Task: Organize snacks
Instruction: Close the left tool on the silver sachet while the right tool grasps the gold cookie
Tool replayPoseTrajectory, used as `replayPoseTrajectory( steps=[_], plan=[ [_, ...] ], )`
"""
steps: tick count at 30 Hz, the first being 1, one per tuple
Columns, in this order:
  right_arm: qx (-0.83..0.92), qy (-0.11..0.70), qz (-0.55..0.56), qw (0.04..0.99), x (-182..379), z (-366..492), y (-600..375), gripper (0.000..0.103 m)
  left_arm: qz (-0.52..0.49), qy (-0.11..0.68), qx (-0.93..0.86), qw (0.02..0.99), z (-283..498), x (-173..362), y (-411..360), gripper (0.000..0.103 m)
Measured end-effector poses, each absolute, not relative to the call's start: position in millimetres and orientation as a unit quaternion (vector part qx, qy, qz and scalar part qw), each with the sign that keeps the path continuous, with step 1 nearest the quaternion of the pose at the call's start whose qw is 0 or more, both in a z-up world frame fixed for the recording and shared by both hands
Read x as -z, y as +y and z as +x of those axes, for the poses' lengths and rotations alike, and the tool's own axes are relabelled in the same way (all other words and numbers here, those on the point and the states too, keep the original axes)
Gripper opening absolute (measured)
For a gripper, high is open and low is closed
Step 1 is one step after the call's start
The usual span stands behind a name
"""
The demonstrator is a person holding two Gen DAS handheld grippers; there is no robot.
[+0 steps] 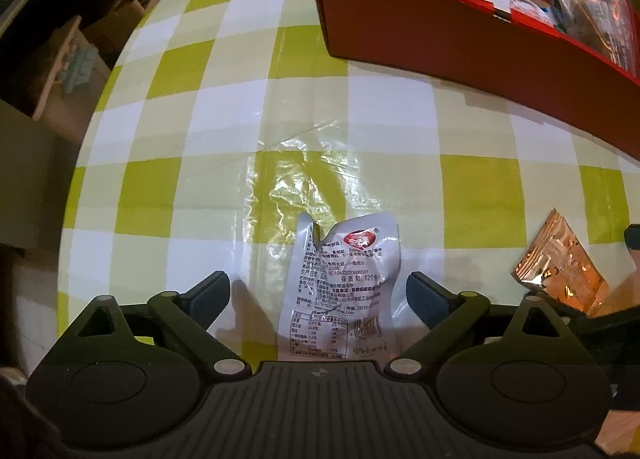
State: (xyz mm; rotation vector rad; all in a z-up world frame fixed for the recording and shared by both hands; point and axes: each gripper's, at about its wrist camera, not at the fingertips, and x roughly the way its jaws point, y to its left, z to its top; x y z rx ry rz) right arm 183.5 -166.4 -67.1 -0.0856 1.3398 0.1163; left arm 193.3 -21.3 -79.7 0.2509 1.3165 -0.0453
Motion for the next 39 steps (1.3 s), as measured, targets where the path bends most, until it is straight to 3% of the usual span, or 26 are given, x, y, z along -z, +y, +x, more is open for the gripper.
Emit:
replayPoseTrajectory(
  steps=[18,20,25,30,39],
  plan=[
    [-0.067,0.591,-0.049,0.802,66,172,-169,0.103,0.140,0.608,0.028,0.781,187,76,-21,0.101],
    [-0.078,0.585,-0.055,0.805,63,170,-165,0.096,0.142,0.606,0.027,0.782,185,76,-23,0.099],
    [-0.084,0.574,-0.052,0.813,53,165,-159,0.057,0.143,0.601,0.034,0.786,179,73,-28,0.084],
    [-0.088,0.570,-0.065,0.815,49,161,-155,0.048,0.123,0.608,0.055,0.782,178,68,-31,0.058],
    [-0.075,0.567,-0.075,0.817,46,161,-163,0.047,0.095,0.615,0.056,0.780,184,66,-25,0.052]
  ],
)
